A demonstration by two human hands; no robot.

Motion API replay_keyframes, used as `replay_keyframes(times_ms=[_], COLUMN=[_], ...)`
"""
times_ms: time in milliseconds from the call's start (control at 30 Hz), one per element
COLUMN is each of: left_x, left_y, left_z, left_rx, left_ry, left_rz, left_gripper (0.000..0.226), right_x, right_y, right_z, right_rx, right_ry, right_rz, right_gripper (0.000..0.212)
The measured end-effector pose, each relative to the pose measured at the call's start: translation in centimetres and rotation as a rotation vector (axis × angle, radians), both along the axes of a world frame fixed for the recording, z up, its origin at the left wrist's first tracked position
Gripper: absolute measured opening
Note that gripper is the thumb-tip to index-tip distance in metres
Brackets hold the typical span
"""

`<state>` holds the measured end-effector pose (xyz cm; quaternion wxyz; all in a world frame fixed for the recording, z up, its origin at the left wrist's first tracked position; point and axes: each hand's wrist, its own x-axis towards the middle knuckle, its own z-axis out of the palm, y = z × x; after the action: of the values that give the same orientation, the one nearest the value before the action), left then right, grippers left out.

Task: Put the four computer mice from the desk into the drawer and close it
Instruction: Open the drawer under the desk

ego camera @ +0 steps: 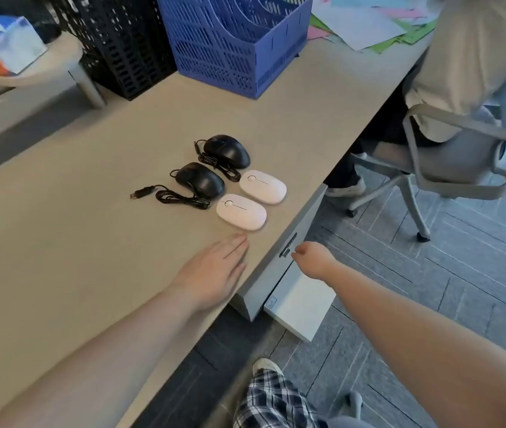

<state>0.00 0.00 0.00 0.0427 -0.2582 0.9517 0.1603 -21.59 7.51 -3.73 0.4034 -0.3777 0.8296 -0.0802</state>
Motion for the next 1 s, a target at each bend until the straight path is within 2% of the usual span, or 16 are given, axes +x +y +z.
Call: replay_keyframes(times_ms=[133,233,333,400,533,667,900,1000], left_x=[0.2,0.2,0.1,-0.1,-0.6,-1.0,-0.8,-0.9], left_y=[0.6,0.7,1.0,1.3,1.7,2.3,2.4,2.2], left_z=[-1.5,-2.1,-2.1,-2.1,-2.2,-2.1,-2.4,-2.4], left_rx=[-0.008,-0.044,-0.078,-0.089,-0.086,-0.097,-0.091,-0.085], left_ry=[0.07,0.168,0.206,0.21,0.178,0.175,0.161,0.183], left_rz=[0.044,0.088,0.106,0.136,0.211,0.252,0.274,0.275], left_gripper=[0.068,0.063,0.061,0.065,0.051,0.05,0.05,0.051], right_x=[0.1,-0.1,-0.2,-0.1,0.3,-0.1,0.2,0.0], right_y=[-0.3,-0.5,-1.0,-1.2,-1.1,-2.0,-1.4,-1.2], right_z=[-2.1,-4.1,-6.3,-7.4,-8.8,-9.8,-11.0,-11.3], right_rx=[-0.003,-0.027,-0.091,-0.148,-0.228,-0.251,-0.388,-0.446], right_ry=[-0.016,-0.061,-0.094,-0.161,-0.281,-0.45,-0.518,-0.529], right_rz=[-0.066,-0.106,-0.183,-0.257,-0.377,-0.488,-0.502,-0.5], right_gripper=[0.04,0.027,0.032,0.03,0.024,0.015,0.03,0.014])
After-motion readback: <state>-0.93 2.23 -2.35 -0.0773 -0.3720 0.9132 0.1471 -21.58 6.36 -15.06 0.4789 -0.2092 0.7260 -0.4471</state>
